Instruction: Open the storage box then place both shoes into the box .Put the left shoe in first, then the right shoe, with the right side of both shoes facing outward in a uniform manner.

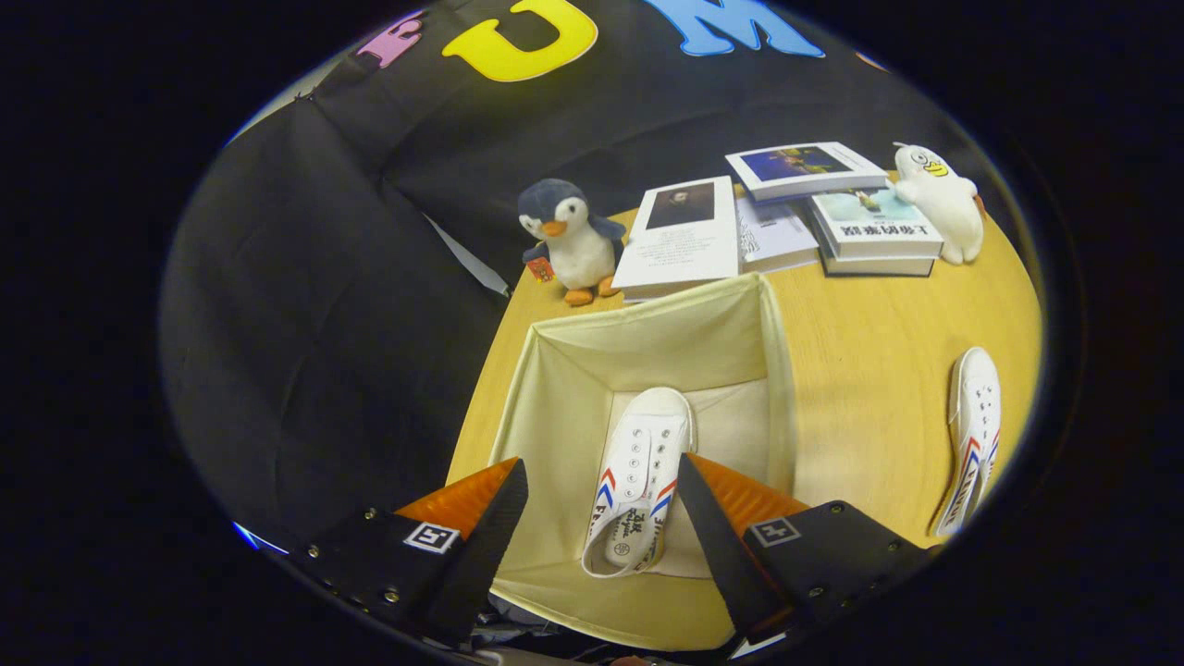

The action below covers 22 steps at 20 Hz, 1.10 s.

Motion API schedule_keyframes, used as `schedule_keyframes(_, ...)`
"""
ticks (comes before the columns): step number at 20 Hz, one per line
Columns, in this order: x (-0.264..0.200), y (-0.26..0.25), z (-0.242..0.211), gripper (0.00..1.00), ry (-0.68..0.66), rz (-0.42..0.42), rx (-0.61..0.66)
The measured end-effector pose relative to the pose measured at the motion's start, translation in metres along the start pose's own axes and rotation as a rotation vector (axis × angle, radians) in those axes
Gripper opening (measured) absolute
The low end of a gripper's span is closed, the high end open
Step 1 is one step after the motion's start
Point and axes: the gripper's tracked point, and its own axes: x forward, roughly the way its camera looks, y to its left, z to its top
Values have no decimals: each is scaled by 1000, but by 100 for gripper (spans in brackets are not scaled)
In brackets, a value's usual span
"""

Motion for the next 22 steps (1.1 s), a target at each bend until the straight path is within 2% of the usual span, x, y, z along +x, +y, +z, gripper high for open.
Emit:
schedule_keyframes(5,-39,-44,26,98,-73,-49,-33)
schedule_keyframes(11,-66,-113,37,98,-107,-123,12)
schedule_keyframes(22,-106,-233,31,98,-120,-267,69)
